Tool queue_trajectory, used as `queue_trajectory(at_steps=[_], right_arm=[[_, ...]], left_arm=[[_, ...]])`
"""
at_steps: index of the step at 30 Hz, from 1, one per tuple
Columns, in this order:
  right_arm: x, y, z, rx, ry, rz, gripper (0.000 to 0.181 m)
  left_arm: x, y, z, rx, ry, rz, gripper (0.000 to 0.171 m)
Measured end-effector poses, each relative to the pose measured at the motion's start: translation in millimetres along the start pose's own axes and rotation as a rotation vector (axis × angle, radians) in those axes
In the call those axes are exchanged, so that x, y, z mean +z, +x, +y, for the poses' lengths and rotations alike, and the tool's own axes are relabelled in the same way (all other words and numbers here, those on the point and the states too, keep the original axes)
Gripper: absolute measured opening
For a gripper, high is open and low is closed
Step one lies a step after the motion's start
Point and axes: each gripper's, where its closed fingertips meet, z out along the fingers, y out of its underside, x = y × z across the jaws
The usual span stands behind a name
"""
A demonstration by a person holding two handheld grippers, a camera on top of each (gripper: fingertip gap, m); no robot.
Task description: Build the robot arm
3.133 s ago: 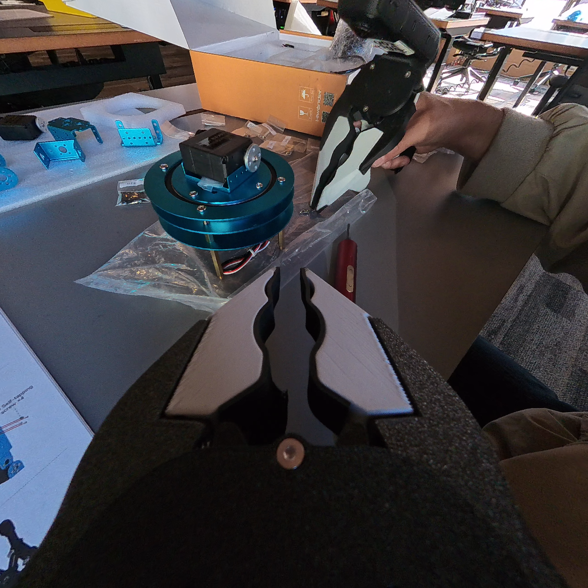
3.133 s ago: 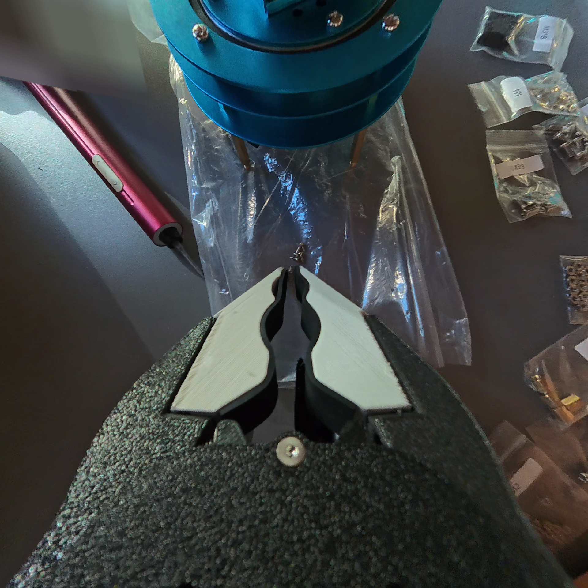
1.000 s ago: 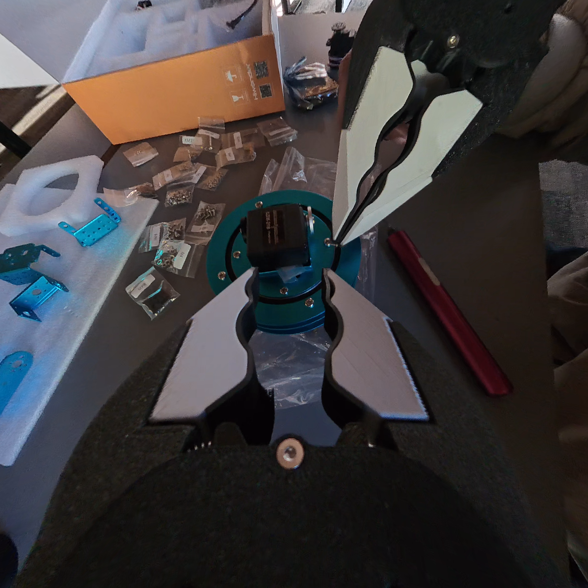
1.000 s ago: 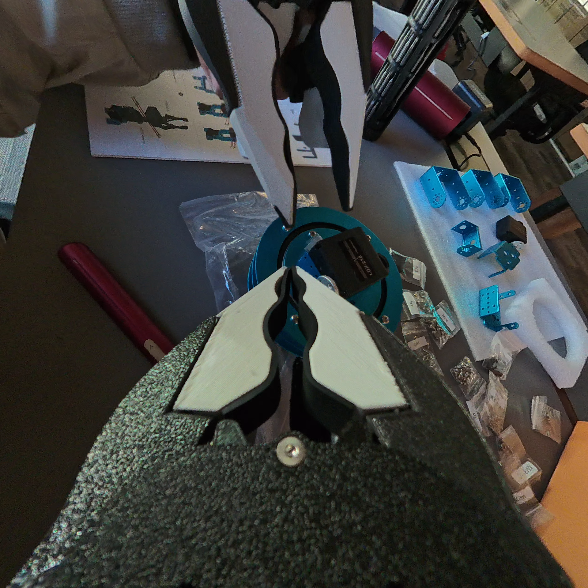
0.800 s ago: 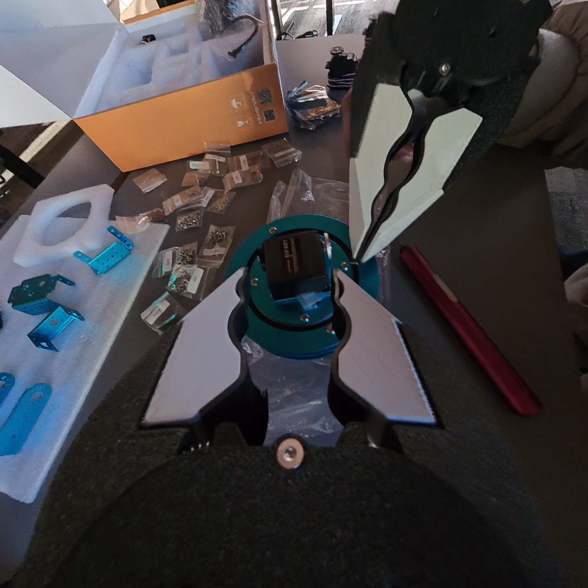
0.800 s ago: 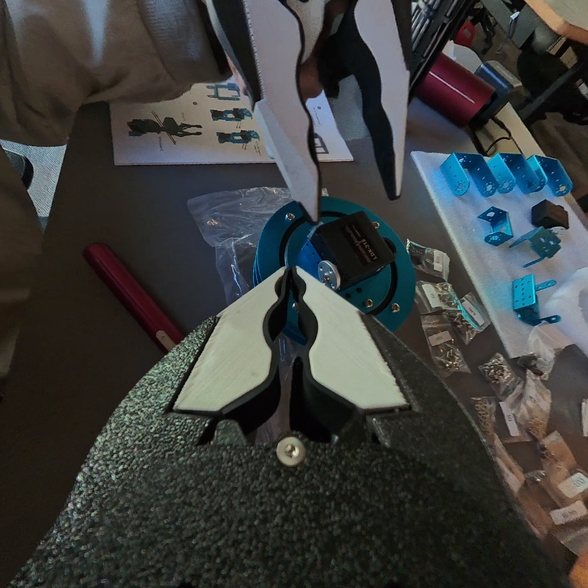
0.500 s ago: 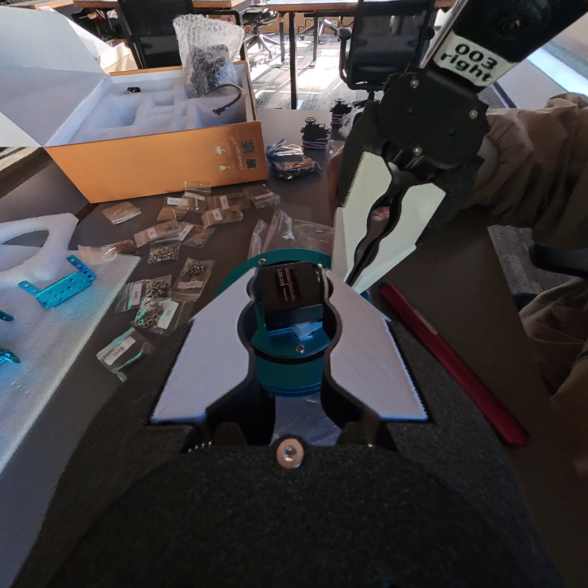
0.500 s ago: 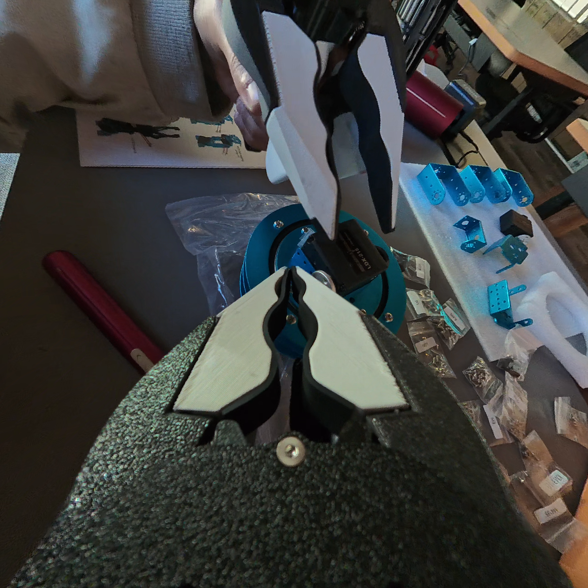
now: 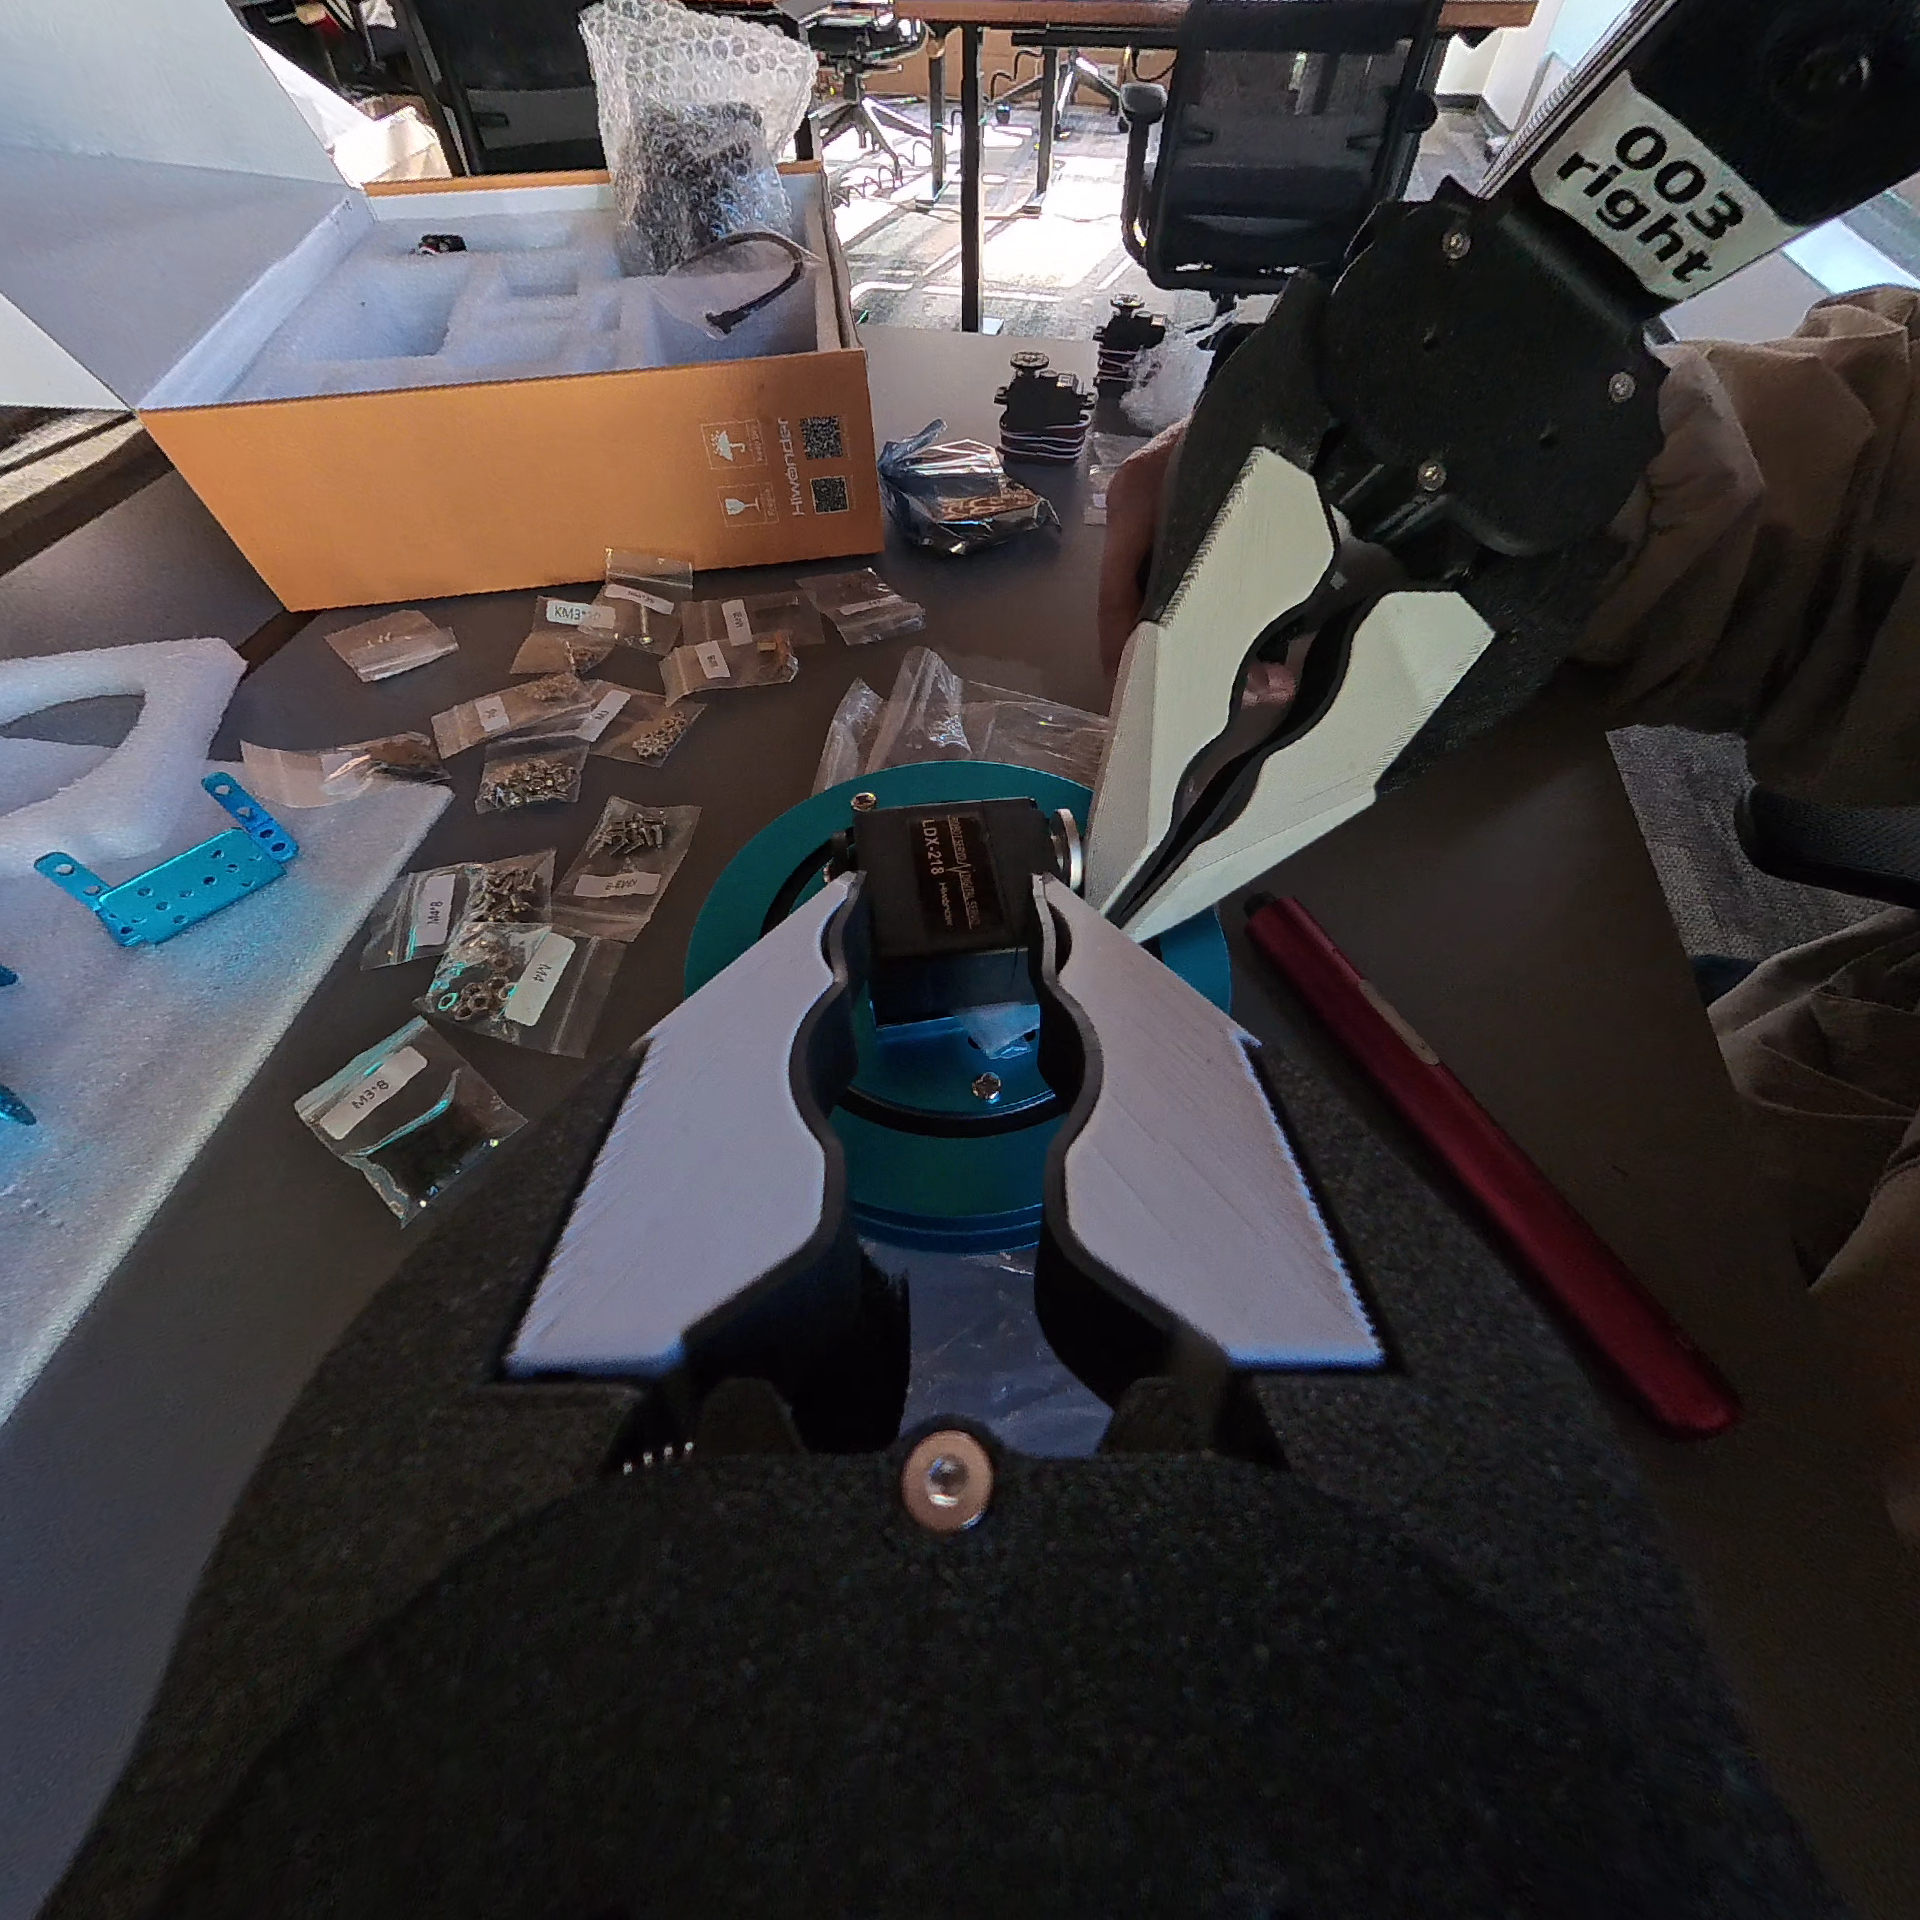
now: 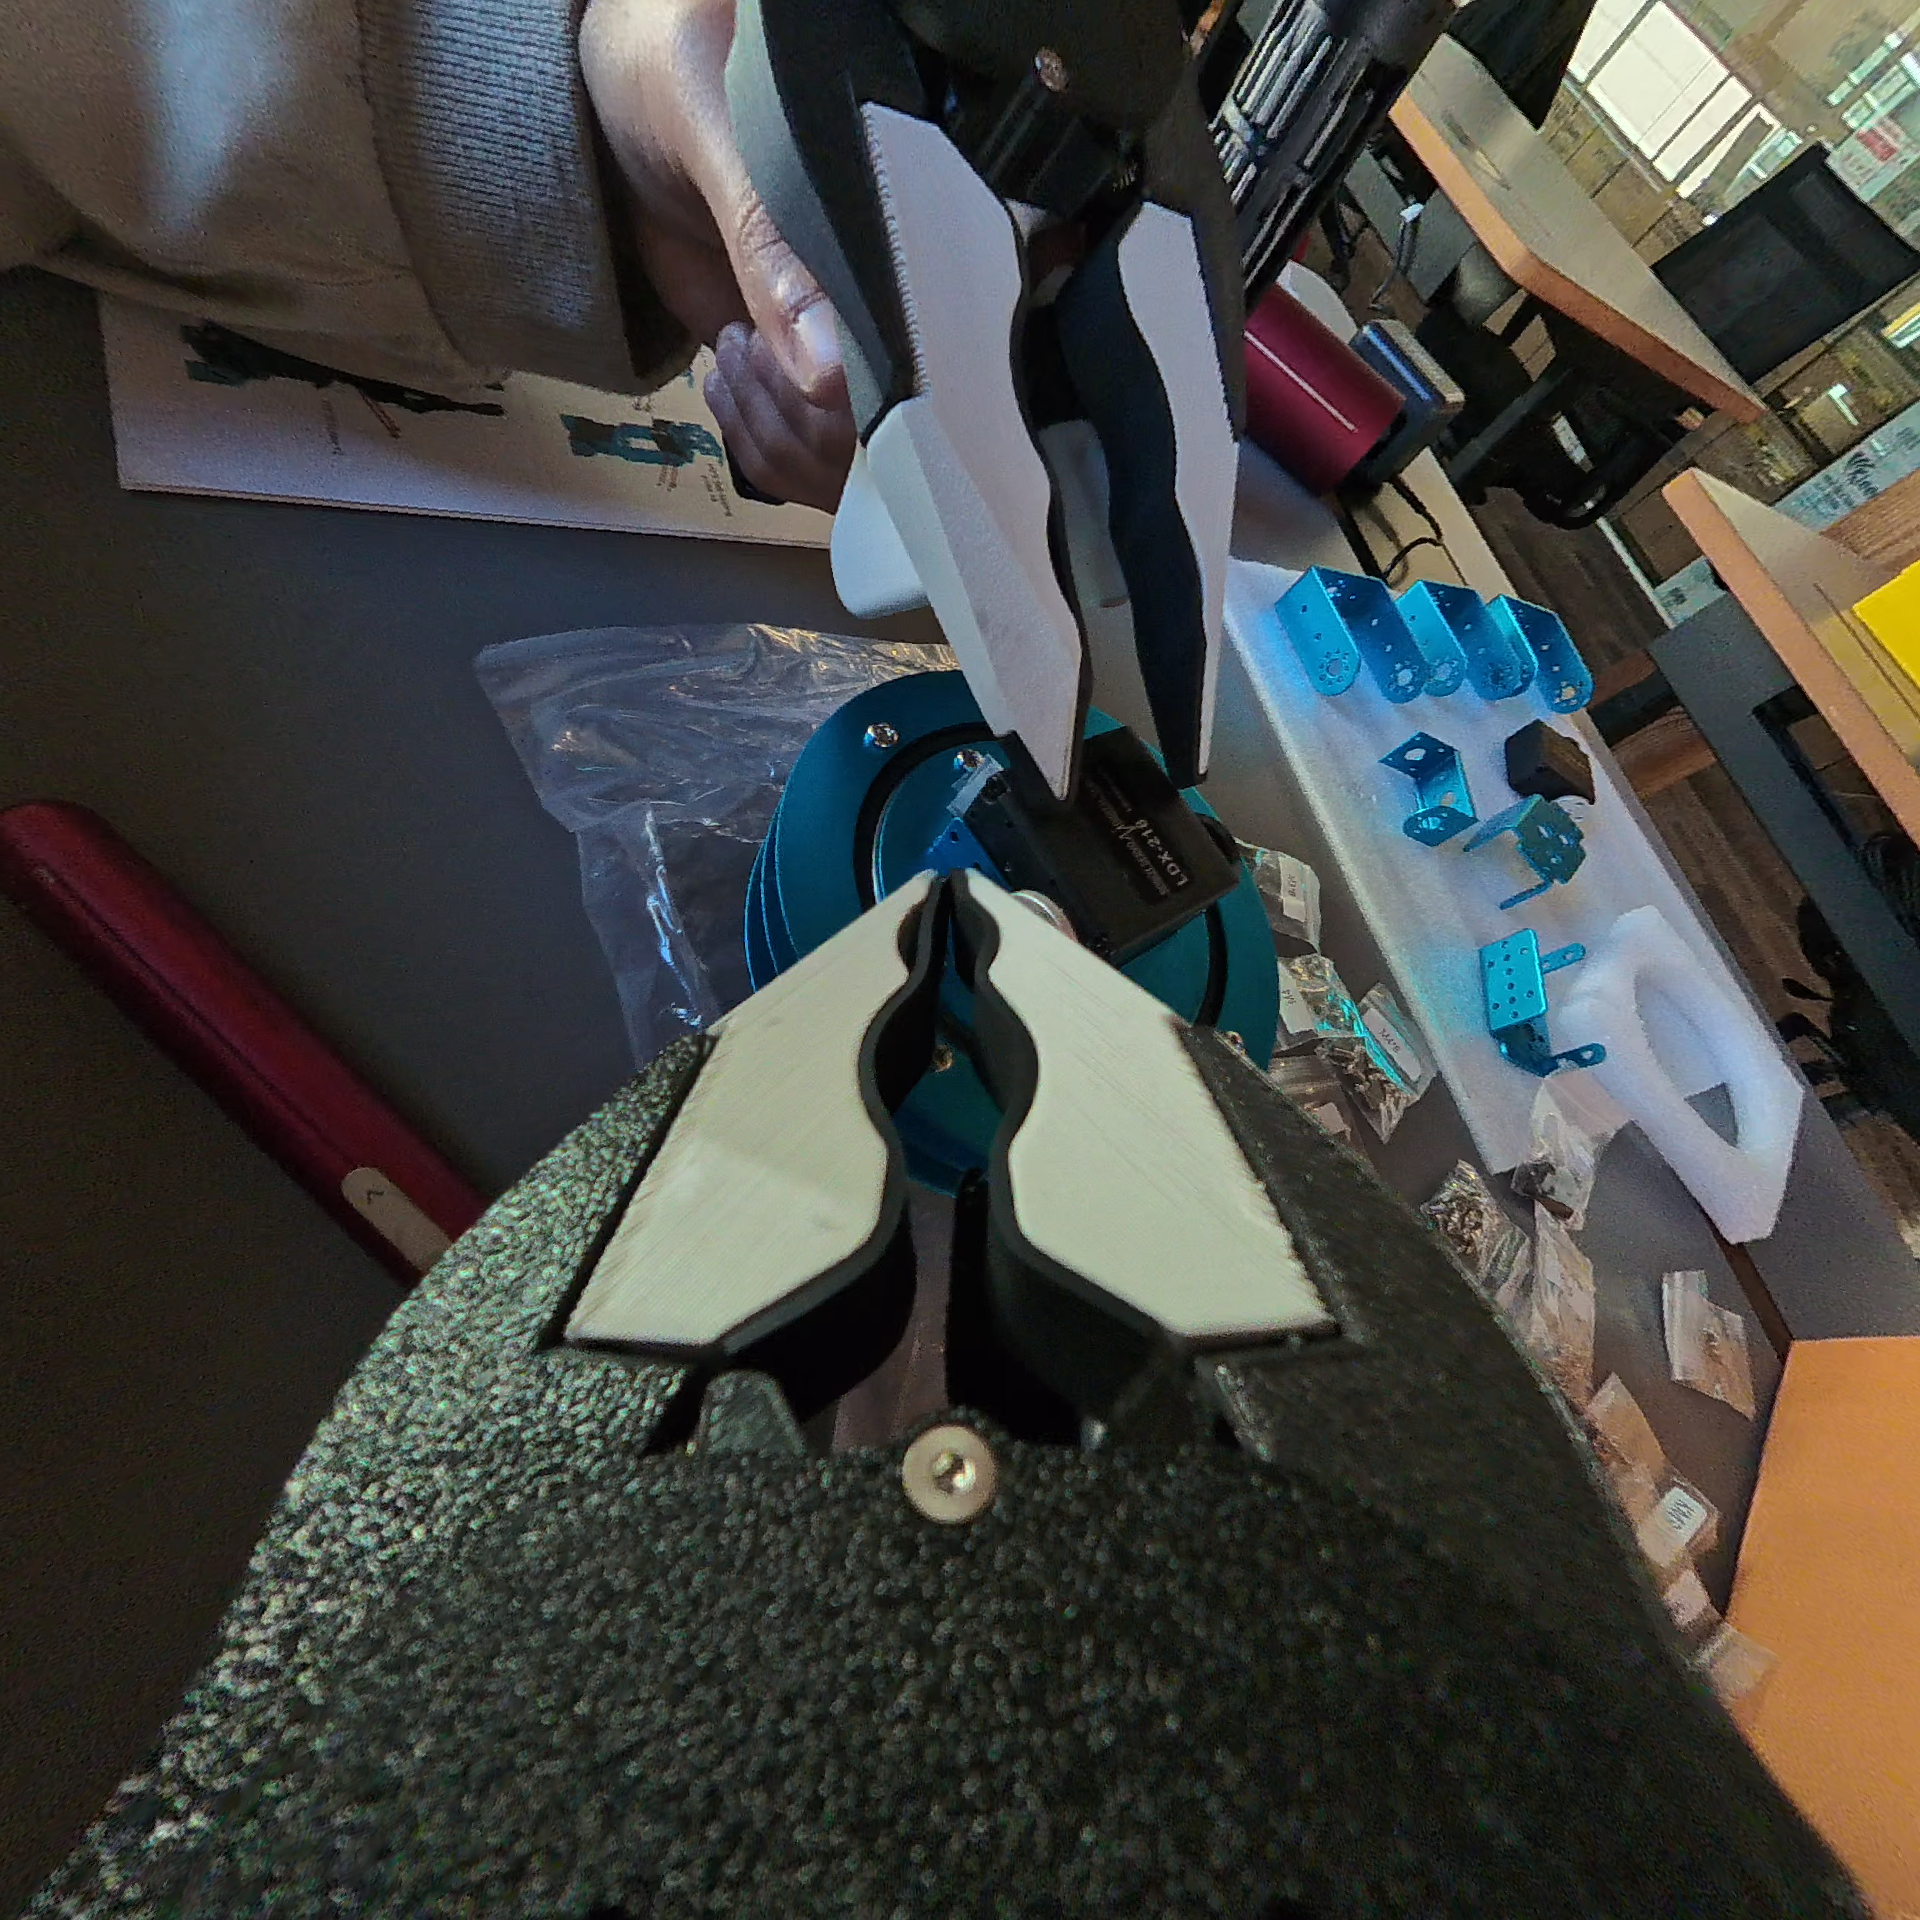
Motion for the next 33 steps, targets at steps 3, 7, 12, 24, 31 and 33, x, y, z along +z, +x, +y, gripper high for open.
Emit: queue_trajectory(at_steps=[3,7,12,24,31,33], right_arm=[[1,-1,-1,-0.017,0.0,0.014,0.0],[2,-2,0,-0.048,-0.011,0.034,0.0],[1,-1,-2,-0.058,0.0,0.05,0.0],[0,2,-3,-0.096,-0.003,0.082,0.0],[-9,1,-7,-0.01,0.001,0.03,0.0],[-13,0,-10,0.076,-0.022,-0.01,0.007]], left_arm=[[0,0,0,-0.006,0.005,-0.001,0.029],[-1,0,0,-0.018,0.014,-0.002,0.029],[-5,-1,-1,-0.005,0.027,-0.021,0.029],[-3,2,-2,0.02,0.035,-0.027,0.03],[-2,3,0,0.028,0.025,-0.028,0.029],[-2,4,0,0.035,0.019,-0.029,0.028]])
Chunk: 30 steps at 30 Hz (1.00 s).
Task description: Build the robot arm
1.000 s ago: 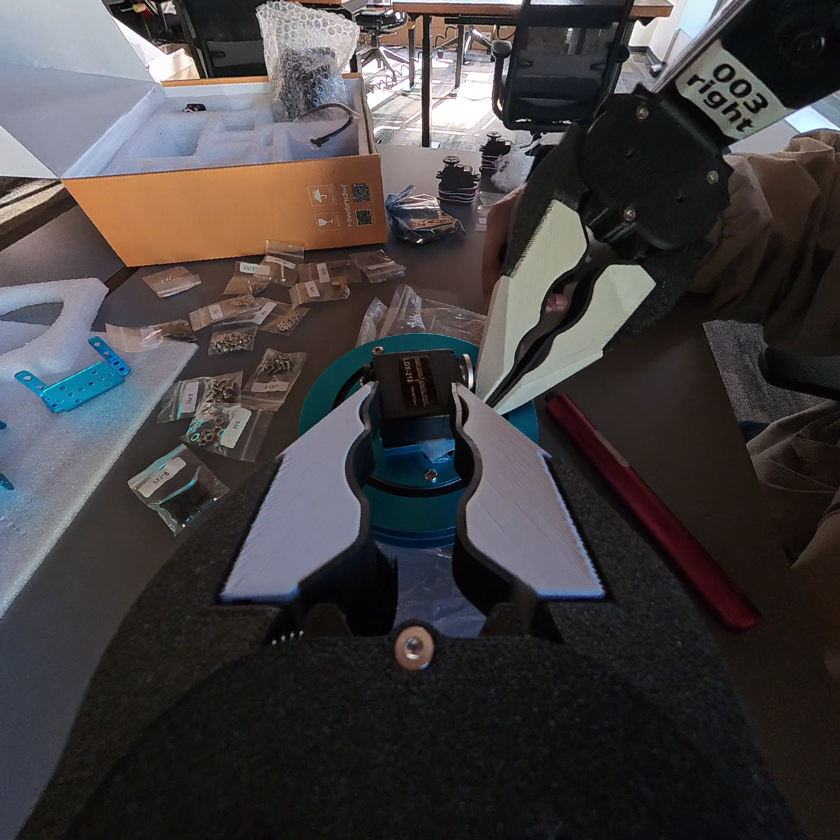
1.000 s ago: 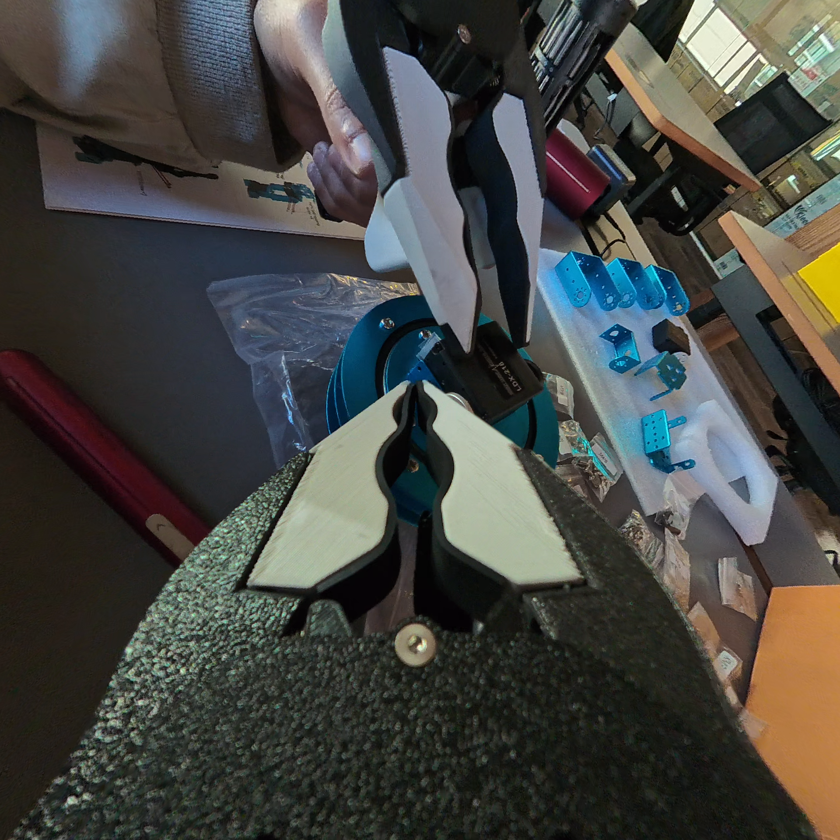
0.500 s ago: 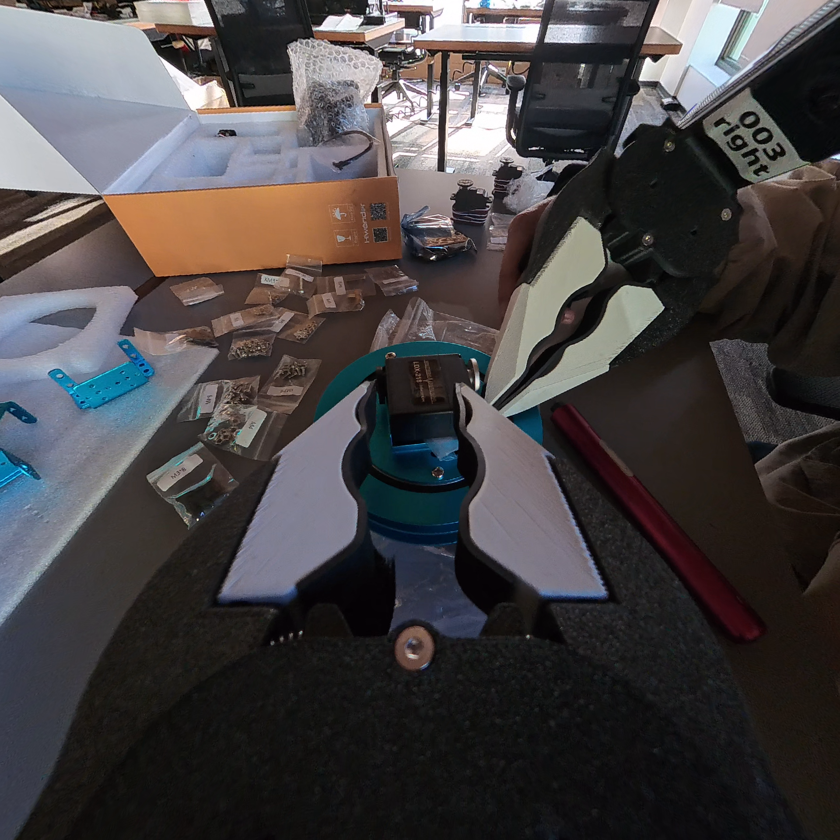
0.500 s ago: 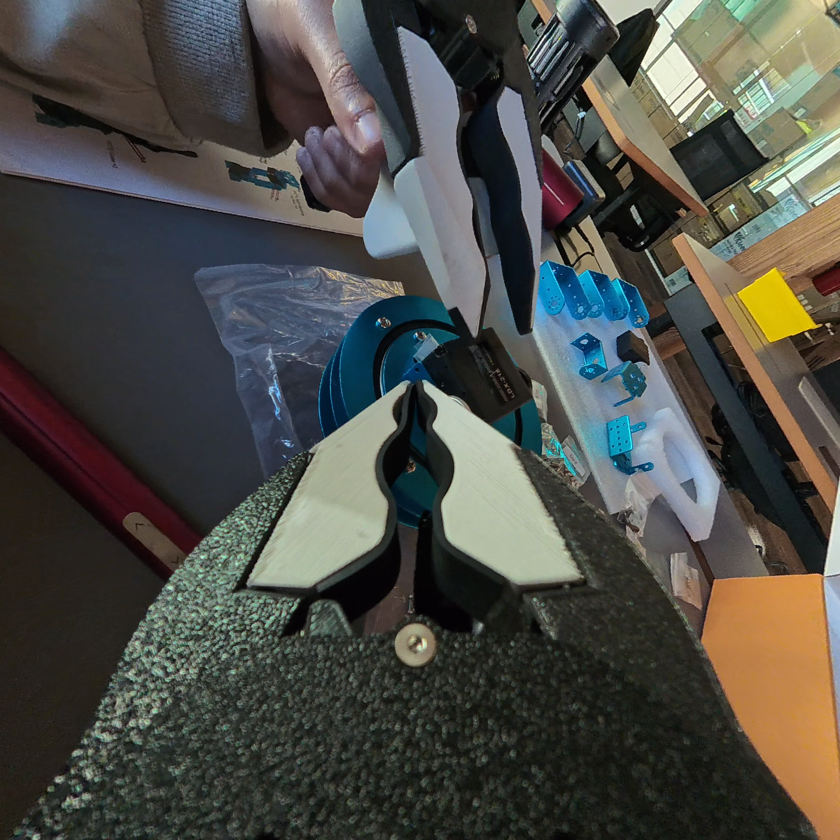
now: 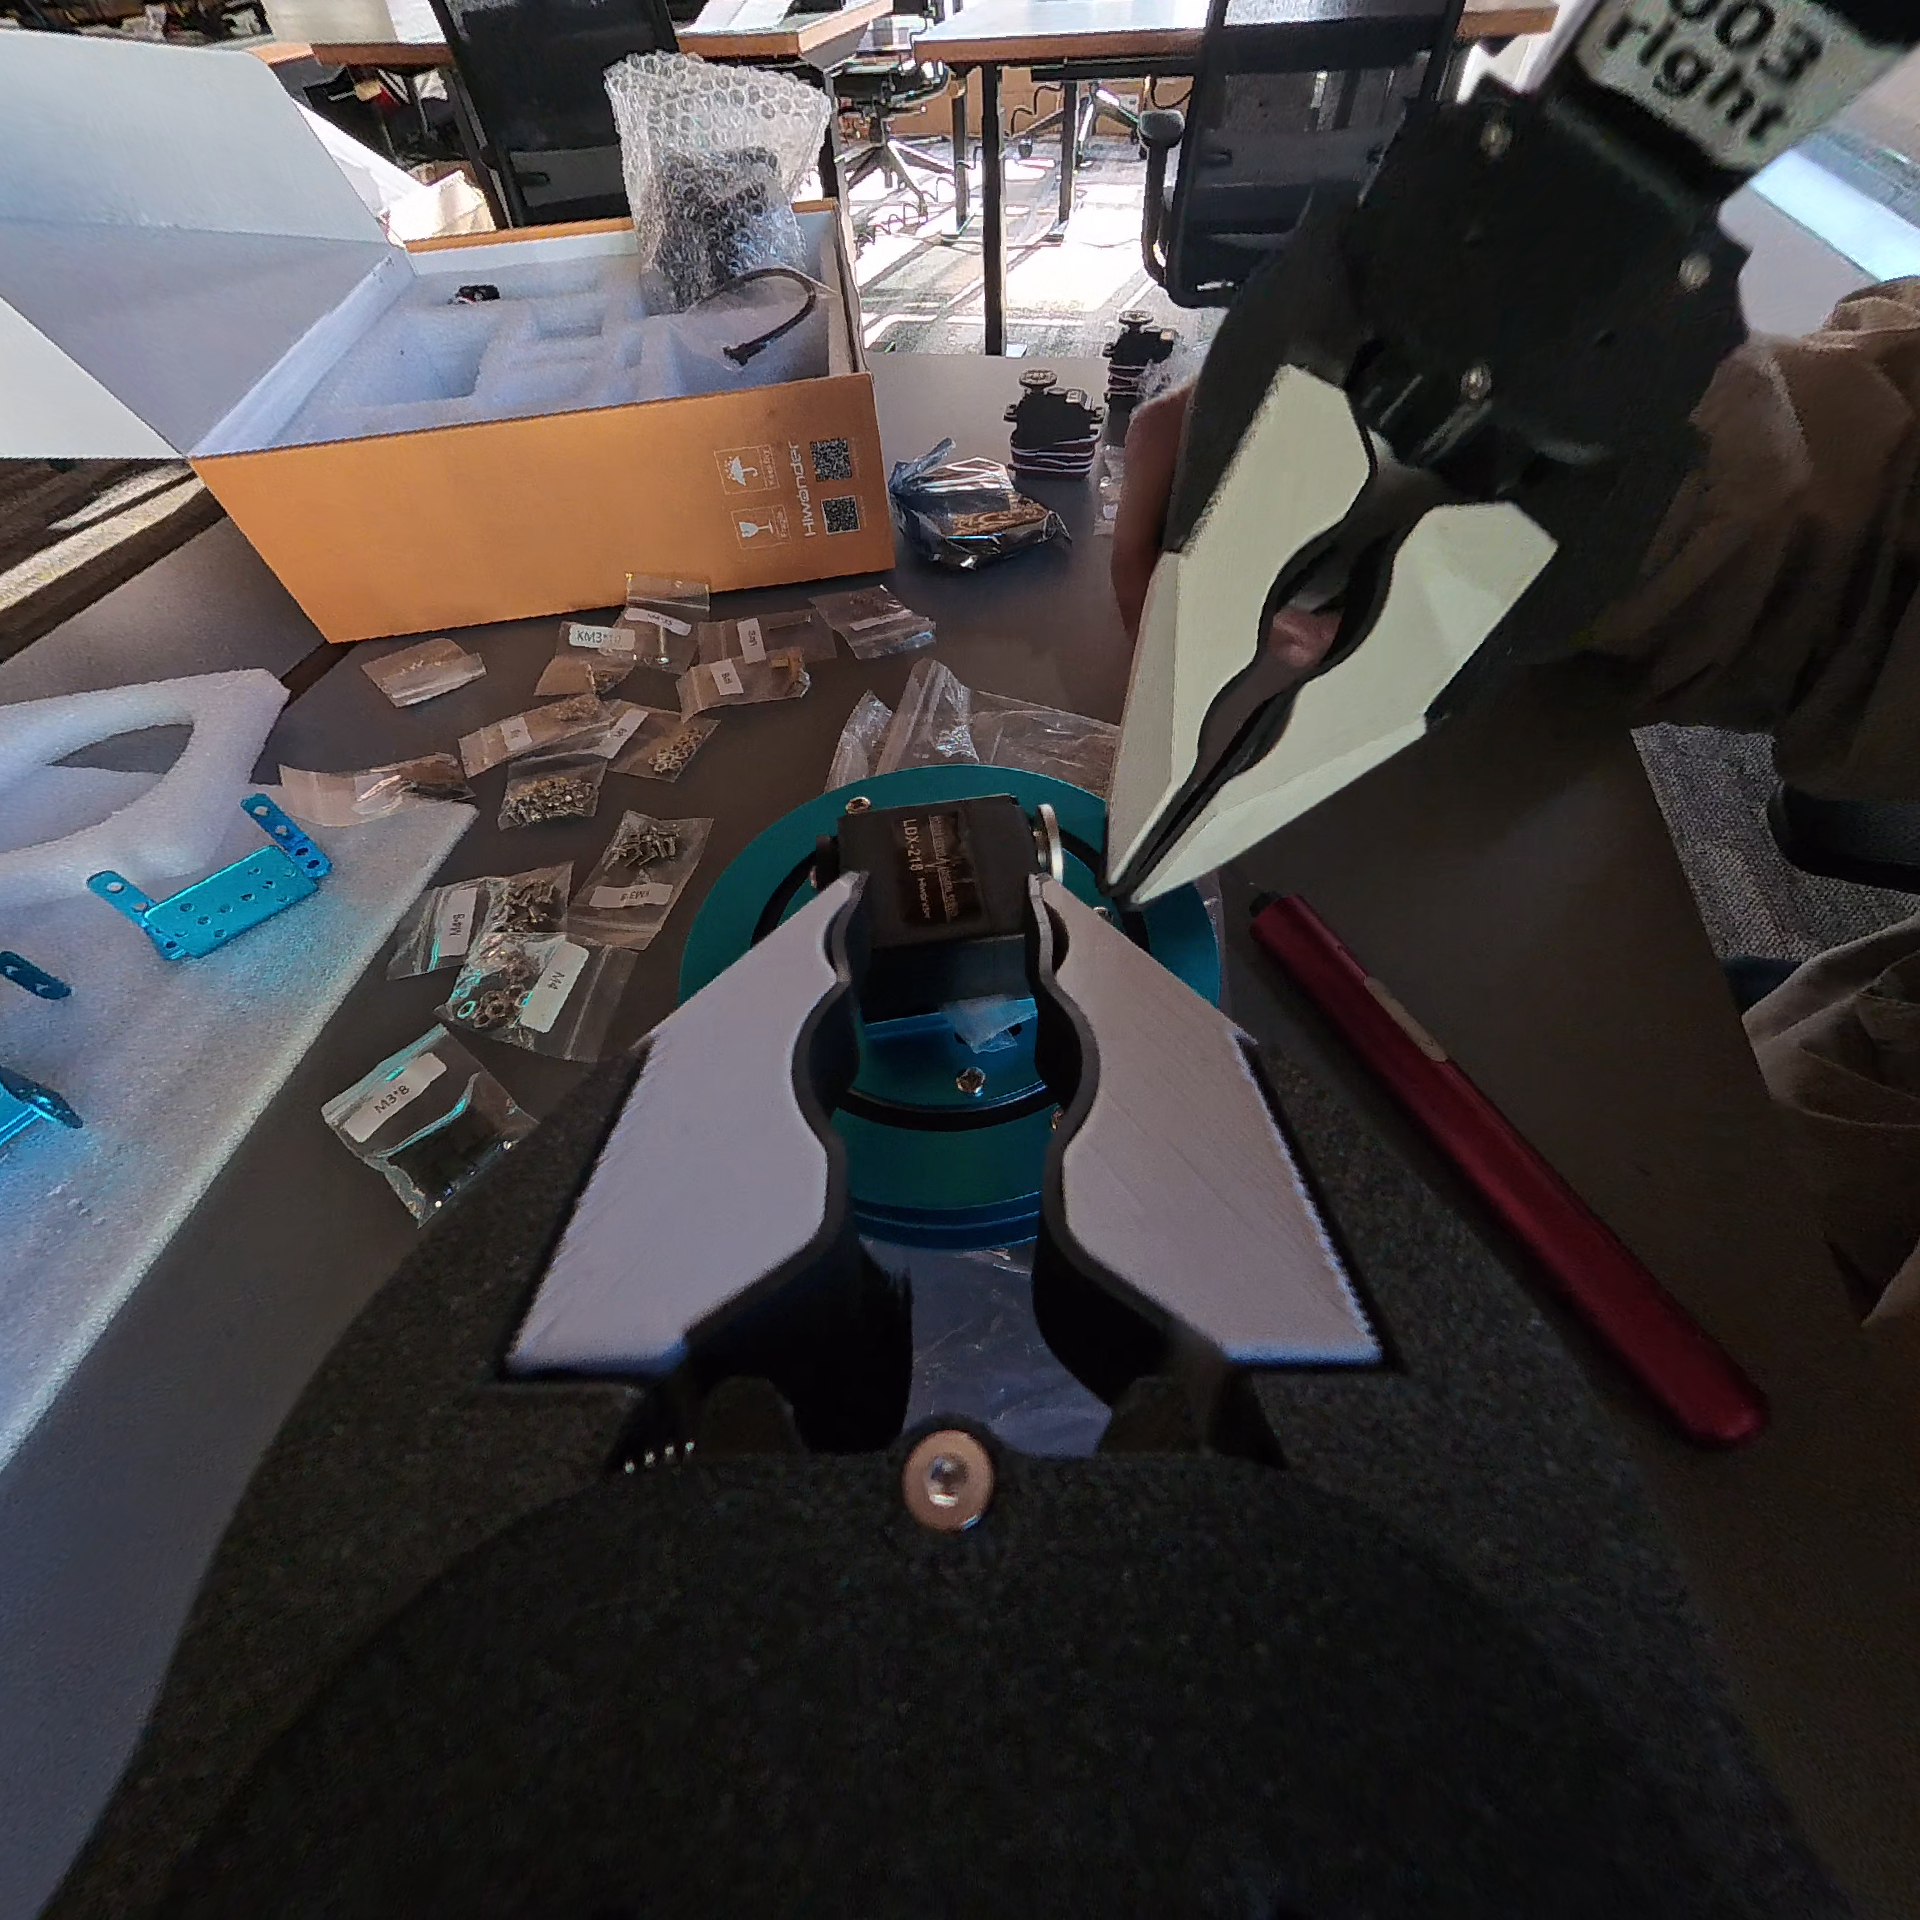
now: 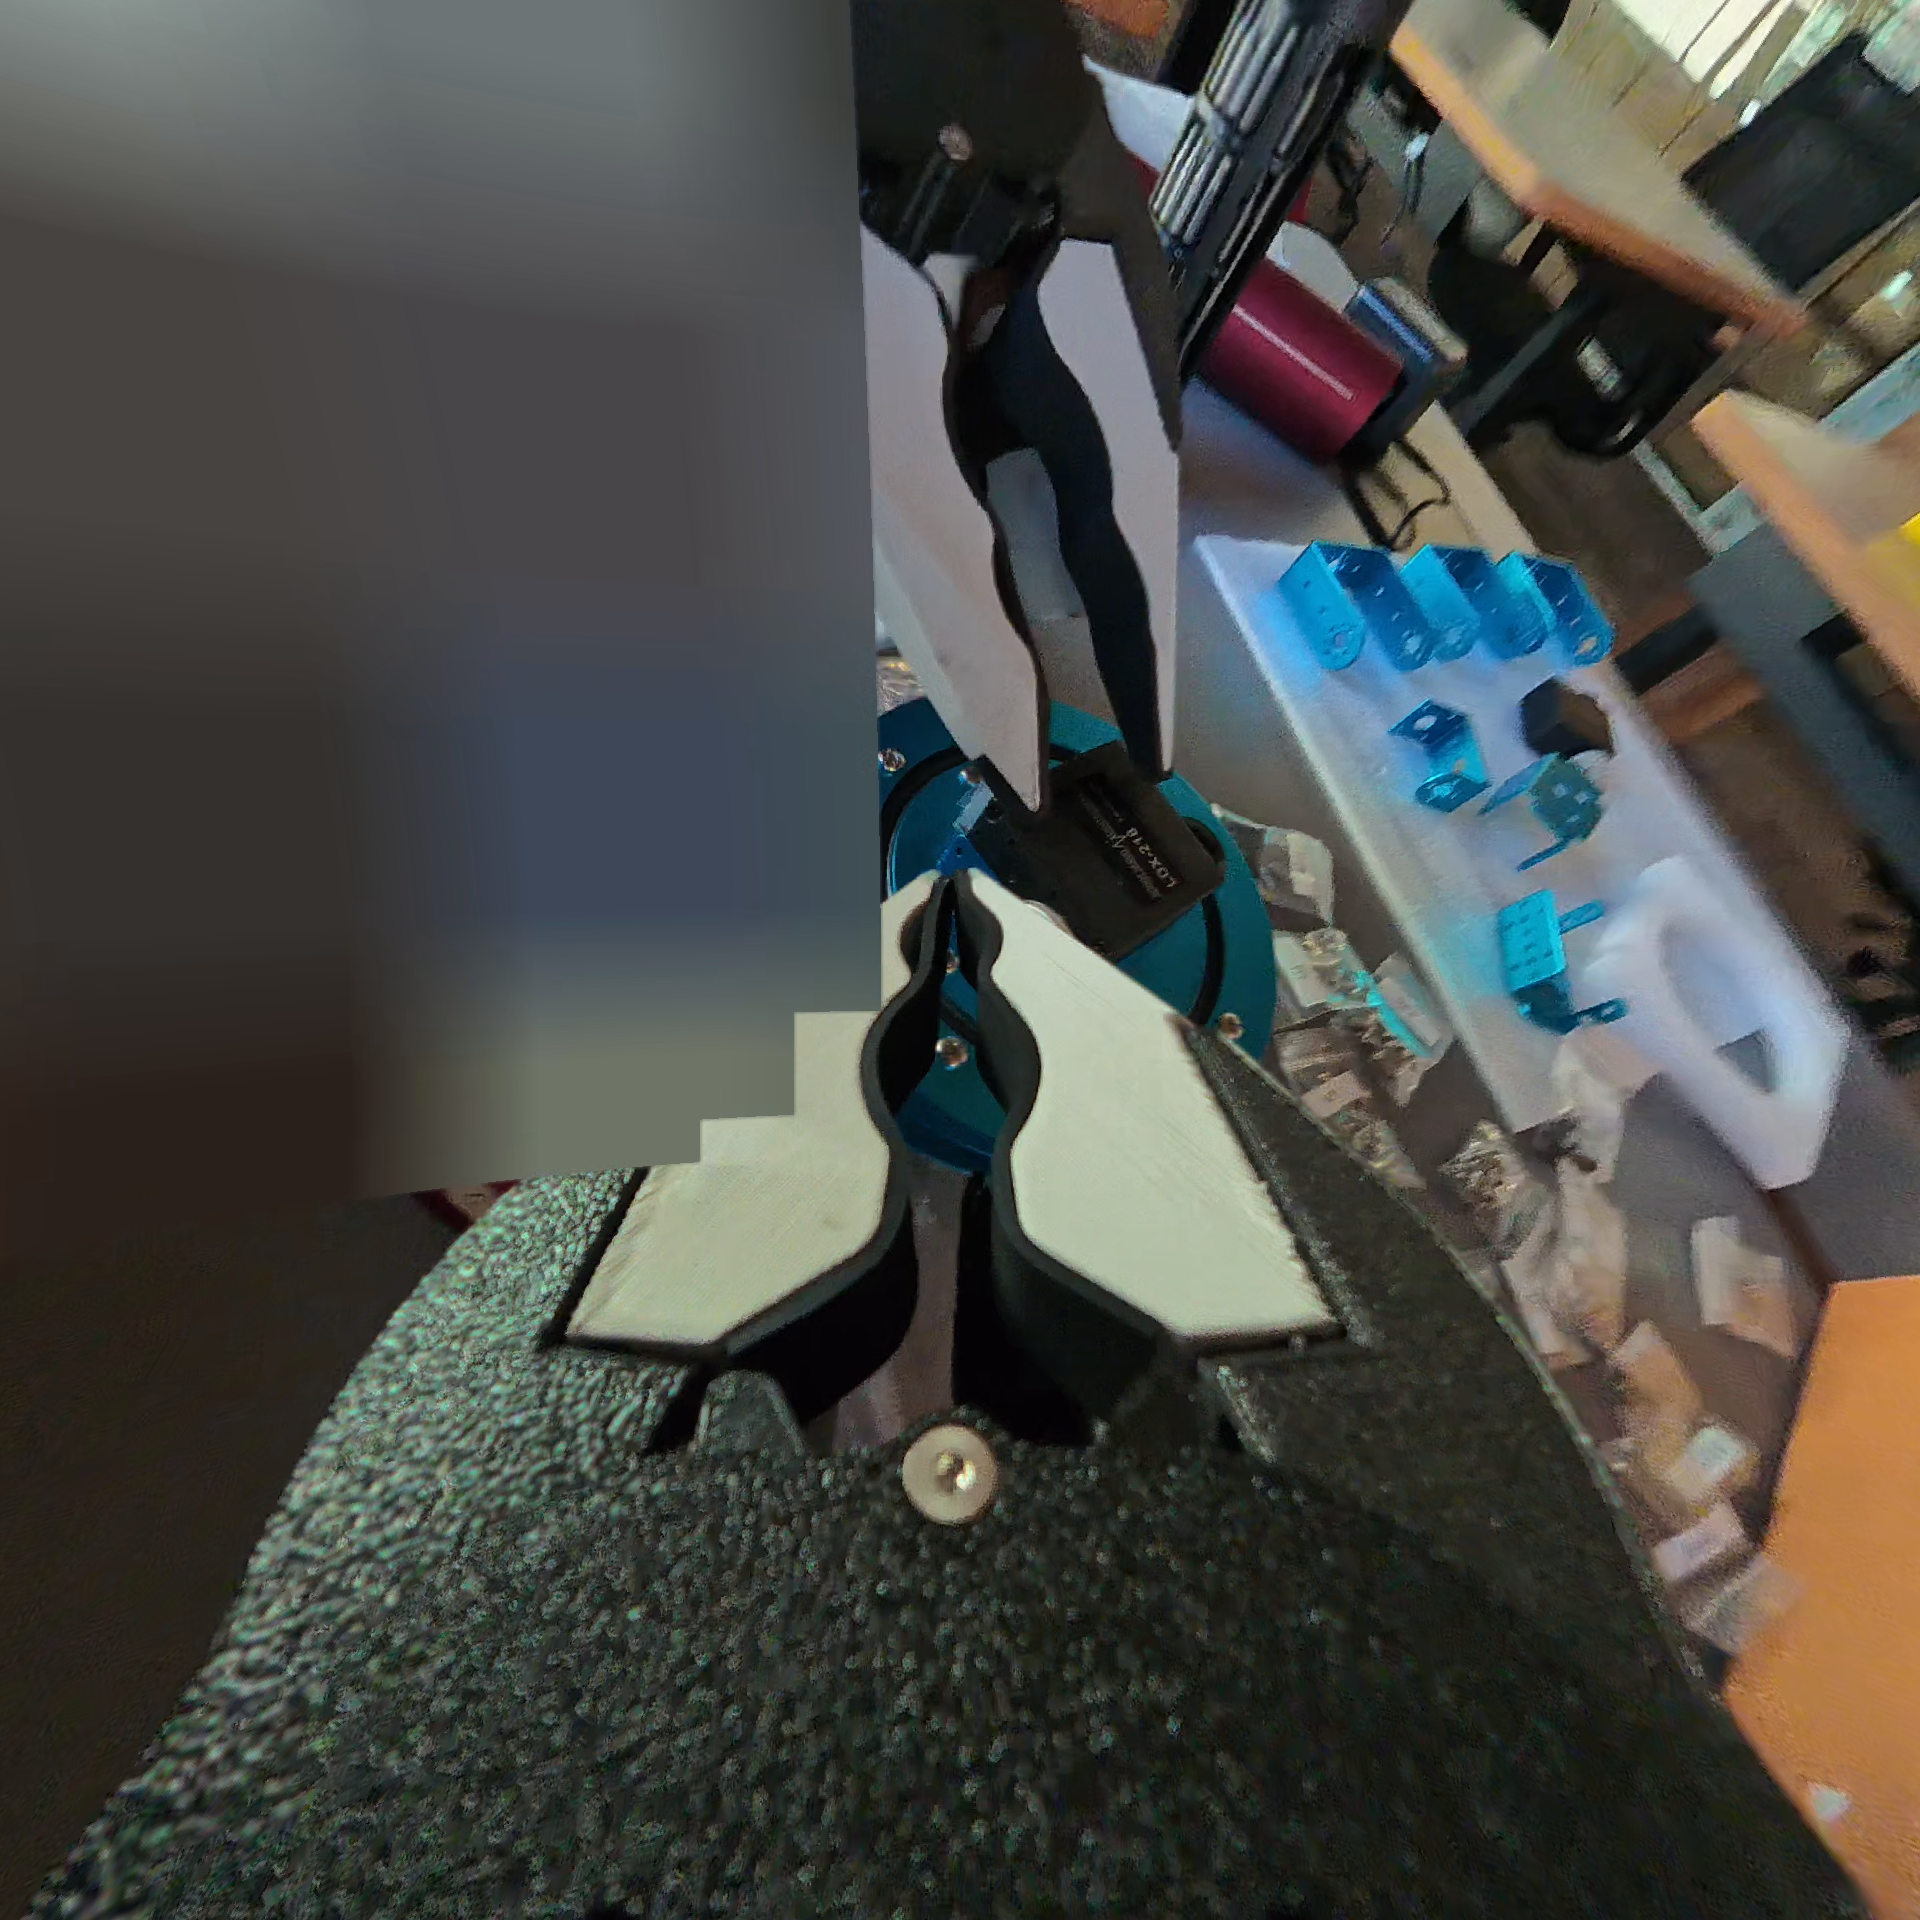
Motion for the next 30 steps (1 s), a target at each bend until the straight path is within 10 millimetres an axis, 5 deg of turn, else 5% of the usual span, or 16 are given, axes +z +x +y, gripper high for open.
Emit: queue_trajectory(at_steps=[5,14,22,30], right_arm=[[-3,-17,-10,0.32,-0.023,-0.112,0.018],[-8,0,5,0.601,0.044,0.261,0.002],[8,-5,14,0.6,-0.033,0.399,0.006],[11,-1,12,0.648,-0.014,0.399,0.008]], left_arm=[[1,2,-1,0.013,0.01,-0.01,0.023],[-25,-6,-25,0.003,0.151,-0.087,0.023],[-36,-23,-31,-0.199,0.256,-0.023,0.023],[-32,-17,-26,-0.187,0.233,-0.009,0.022]])
